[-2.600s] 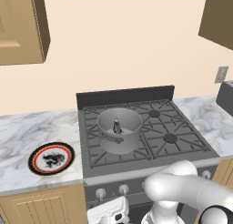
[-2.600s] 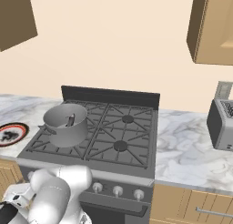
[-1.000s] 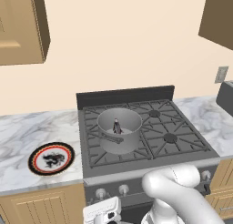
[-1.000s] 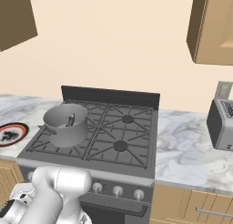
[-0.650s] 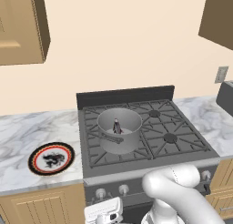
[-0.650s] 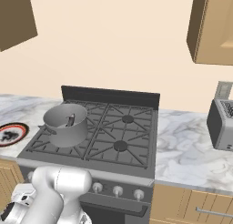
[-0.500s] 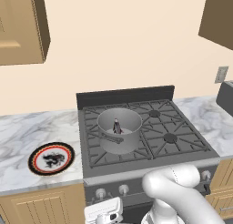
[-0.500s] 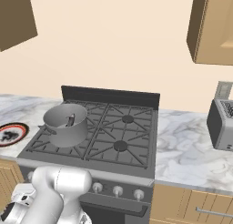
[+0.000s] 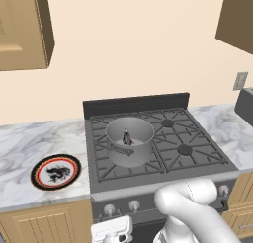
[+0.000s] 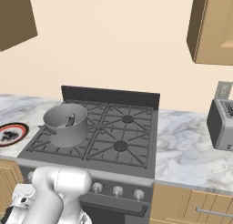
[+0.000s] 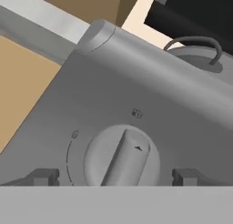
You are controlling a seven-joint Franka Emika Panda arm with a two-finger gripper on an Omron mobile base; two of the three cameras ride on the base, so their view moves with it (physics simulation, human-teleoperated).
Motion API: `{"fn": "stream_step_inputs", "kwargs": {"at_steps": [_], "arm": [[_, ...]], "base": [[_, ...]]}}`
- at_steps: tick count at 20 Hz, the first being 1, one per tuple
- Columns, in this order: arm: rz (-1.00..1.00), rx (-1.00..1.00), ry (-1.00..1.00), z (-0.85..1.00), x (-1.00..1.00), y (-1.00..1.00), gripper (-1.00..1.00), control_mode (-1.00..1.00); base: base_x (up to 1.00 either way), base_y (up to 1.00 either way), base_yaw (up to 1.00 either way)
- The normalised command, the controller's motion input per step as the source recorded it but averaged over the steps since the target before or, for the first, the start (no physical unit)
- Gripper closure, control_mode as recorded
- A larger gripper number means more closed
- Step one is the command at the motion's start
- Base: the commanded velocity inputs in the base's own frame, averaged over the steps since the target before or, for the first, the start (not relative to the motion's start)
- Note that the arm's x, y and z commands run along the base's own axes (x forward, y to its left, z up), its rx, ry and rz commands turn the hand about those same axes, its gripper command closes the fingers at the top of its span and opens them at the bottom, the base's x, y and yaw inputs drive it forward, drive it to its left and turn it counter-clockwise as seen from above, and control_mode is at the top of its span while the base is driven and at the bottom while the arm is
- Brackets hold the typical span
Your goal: Retrieve the frozen meat and place it in the pot on a burner. Then turn the burner on.
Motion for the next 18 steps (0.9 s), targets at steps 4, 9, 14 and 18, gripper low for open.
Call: {"fn": "stream_step_inputs", "kwargs": {"at_steps": [4,9,14,18], "arm": [[0.0,0.0,-0.03,0.0,-0.01,0.03,-1.0,-1.0],[0.0,0.0,-0.09,0.03,-0.01,0.04,-1.0,-1.0],[0.0,0.0,-0.01,0.0,0.0,0.0,-1.0,-1.0],[0.0,0.0,-0.15,0.03,-0.03,0.0,-1.0,-1.0]], "base": [[0.0,0.0,0.0],[0.0,0.0,0.0],[0.0,0.0,0.0],[0.0,0.0,0.0]]}}
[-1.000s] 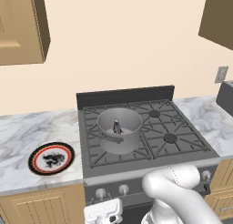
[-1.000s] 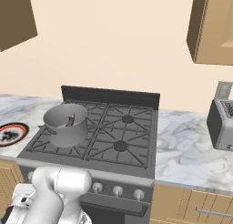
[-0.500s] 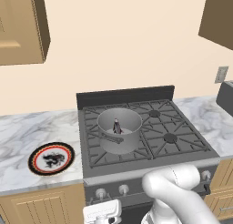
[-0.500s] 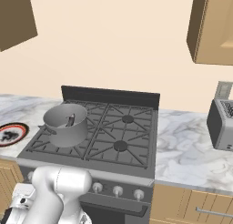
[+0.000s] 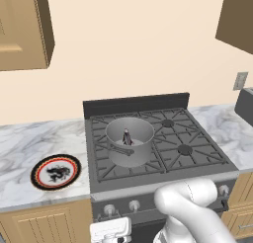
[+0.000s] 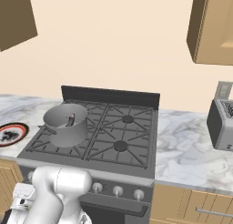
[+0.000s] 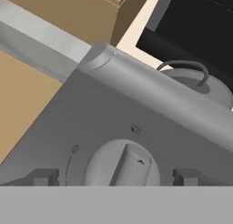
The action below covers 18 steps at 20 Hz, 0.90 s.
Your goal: Retrieve the frozen meat and place it in the pot on a burner. Then turn the burner on.
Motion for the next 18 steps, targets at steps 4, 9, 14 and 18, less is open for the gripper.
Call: {"fn": "stream_step_inputs", "kwargs": {"at_steps": [4,9,14,18], "arm": [[0.0,0.0,-0.03,0.01,0.0,0.0,-1.0,-1.0],[0.0,0.0,0.0,0.0,0.0,0.0,1.0,-1.0],[0.0,0.0,0.0,0.0,0.0,0.0,1.0,-1.0],[0.02,-0.02,0.0,0.0,0.0,0.03,1.0,-1.0]], "base": [[0.0,0.0,0.0],[0.0,0.0,0.0],[0.0,0.0,0.0],[0.0,0.0,0.0]]}}
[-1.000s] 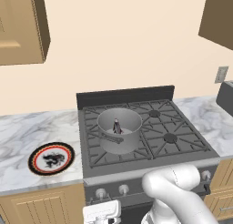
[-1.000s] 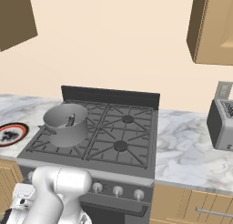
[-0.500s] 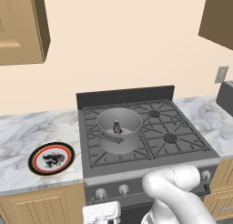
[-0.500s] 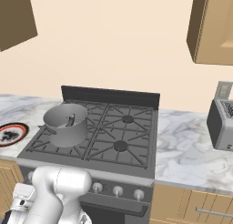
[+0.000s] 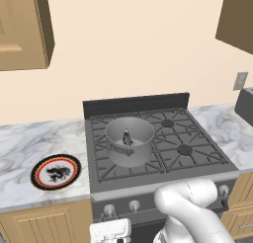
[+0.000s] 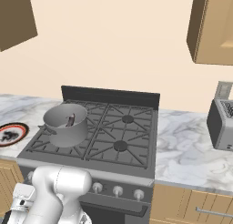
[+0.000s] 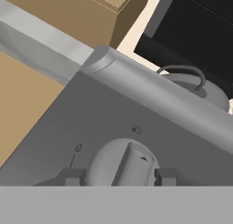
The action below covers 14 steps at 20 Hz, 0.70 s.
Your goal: Retrieve the frozen meat and place it in the pot on a burner. Then turn the burner on.
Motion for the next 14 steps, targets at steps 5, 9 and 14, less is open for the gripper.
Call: {"fn": "stream_step_inputs", "kwargs": {"at_steps": [5,9,14], "arm": [[0.21,-0.21,0.09,-0.2,0.0,0.41,1.0,-1.0],[0.35,-0.32,0.17,-0.41,0.0,0.57,1.0,-1.0],[0.45,-0.35,0.25,-0.57,-0.01,0.56,1.0,-1.0]], "base": [[0.0,0.0,0.0],[0.0,0.0,0.0],[0.0,0.0,0.0]]}}
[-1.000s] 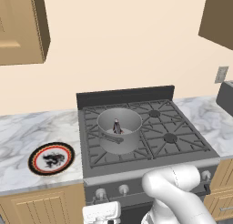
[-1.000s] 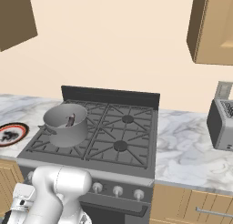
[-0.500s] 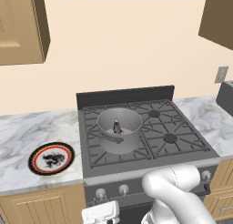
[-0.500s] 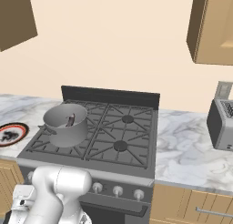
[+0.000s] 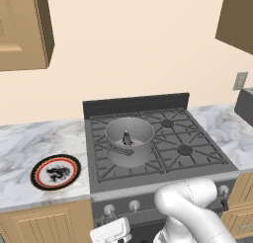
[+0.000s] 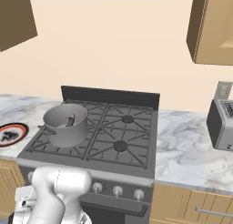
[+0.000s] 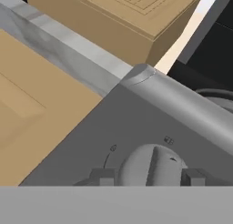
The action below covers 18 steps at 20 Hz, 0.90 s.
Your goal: Retrieve the frozen meat and place it in the pot on a burner. Then turn the burner on.
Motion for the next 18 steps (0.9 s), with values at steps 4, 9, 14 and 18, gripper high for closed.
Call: {"fn": "stream_step_inputs", "kwargs": {"at_steps": [4,9,14,18], "arm": [[0.5,-0.4,0.32,-0.74,0.0,0.61,1.0,-1.0],[0.44,-0.37,0.41,-0.63,0.0,0.68,1.0,-1.0],[0.45,-0.39,0.48,-0.65,0.0,0.68,1.0,-1.0],[0.38,-0.36,0.52,-0.55,0.0,0.79,1.0,-1.0]], "base": [[0.0,0.0,0.0],[0.0,0.0,0.0],[0.0,0.0,0.0],[0.0,0.0,0.0]]}}
